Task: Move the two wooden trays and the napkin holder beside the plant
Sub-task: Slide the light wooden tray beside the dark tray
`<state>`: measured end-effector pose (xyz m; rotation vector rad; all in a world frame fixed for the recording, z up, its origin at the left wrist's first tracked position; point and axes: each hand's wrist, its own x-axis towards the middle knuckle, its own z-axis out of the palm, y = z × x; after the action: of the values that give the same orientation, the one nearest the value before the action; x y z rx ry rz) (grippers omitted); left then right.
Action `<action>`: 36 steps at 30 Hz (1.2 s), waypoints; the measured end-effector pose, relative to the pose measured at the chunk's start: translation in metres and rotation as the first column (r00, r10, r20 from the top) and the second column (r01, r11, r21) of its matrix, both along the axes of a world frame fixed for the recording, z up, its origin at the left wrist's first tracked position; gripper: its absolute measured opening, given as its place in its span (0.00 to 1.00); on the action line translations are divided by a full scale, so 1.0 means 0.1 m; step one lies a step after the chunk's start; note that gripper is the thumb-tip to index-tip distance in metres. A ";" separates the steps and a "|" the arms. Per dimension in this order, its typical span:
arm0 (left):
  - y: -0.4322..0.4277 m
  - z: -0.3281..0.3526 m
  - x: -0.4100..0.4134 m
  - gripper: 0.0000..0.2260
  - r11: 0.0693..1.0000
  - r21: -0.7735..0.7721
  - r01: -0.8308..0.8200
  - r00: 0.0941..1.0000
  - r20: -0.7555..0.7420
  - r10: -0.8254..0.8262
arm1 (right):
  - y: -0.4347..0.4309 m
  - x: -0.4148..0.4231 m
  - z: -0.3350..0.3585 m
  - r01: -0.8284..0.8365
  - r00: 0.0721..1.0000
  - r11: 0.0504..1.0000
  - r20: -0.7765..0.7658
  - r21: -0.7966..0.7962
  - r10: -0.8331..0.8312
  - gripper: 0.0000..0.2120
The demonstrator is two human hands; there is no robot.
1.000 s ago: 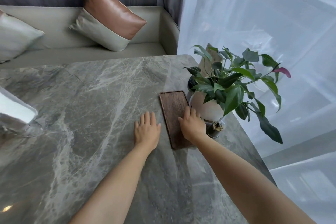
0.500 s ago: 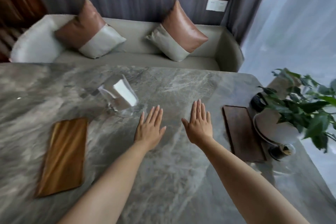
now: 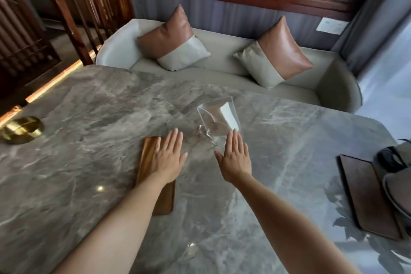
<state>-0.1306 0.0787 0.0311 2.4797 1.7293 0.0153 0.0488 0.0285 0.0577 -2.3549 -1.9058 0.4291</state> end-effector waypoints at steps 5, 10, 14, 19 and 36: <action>0.11 -0.16 -0.54 0.28 0.983 -0.074 -0.166 0.986 -0.016 0.166 | 0.07 -0.51 -0.16 -0.052 0.998 0.996 -0.041 -0.079 0.048 0.33; 0.21 -0.25 -0.86 0.27 0.961 -0.148 -0.232 0.972 -0.071 0.224 | 0.04 -0.87 -0.33 -0.075 0.996 0.986 -0.068 -0.151 0.065 0.32; 0.39 -0.34 -1.02 0.26 0.949 -0.199 -0.243 0.967 -0.121 0.222 | 0.01 -1.08 -0.45 -0.066 0.994 0.977 -0.101 -0.203 0.046 0.32; 0.63 -0.41 -1.07 0.25 0.939 -0.238 -0.249 0.968 -0.088 0.234 | 0.02 -1.26 -0.57 0.029 0.977 0.956 -0.196 -0.294 -0.090 0.24; 1.21 -0.58 -0.71 0.18 0.917 -0.329 -0.225 0.965 0.055 0.256 | 0.05 -1.42 -0.74 0.264 0.906 0.884 -0.214 -0.385 -0.364 0.18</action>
<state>-0.2019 0.1996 -0.0267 1.9961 1.8194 -0.1127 -0.0928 0.0339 -0.0167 -2.5762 -1.3733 1.0787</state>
